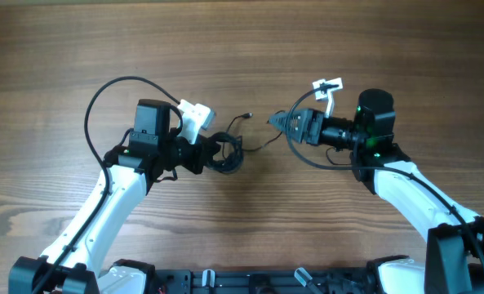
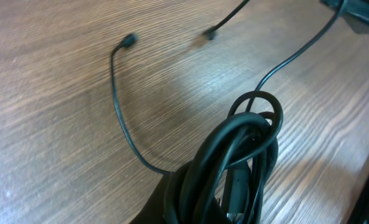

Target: Untangle cables

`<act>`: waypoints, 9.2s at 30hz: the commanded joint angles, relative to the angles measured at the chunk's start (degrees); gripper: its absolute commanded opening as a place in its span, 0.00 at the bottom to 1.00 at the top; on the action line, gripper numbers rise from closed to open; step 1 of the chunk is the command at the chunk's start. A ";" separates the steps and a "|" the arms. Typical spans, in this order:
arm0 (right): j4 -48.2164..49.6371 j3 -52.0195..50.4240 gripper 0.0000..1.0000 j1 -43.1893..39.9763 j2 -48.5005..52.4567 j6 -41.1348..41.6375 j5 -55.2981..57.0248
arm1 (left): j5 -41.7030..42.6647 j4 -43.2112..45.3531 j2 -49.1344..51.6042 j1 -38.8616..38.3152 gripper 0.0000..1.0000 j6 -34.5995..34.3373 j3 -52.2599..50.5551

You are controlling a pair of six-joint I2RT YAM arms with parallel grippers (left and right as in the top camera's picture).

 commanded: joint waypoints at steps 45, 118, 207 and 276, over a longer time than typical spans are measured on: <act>-1.88 0.15 0.04 16.22 0.74 5.62 24.11 | -9.84 10.84 0.13 -7.39 0.39 -78.29 0.31; -26.60 0.15 0.80 11.32 0.74 1.84 24.13 | -29.62 6.21 15.52 -21.07 0.04 -70.29 0.35; -22.73 0.11 0.37 8.46 -12.37 -1.07 6.25 | -0.50 14.03 -9.29 -6.29 0.04 -29.66 0.35; -2.01 0.11 0.97 4.20 -0.42 -18.38 -3.63 | 52.52 15.10 -4.85 7.04 0.04 -17.77 0.35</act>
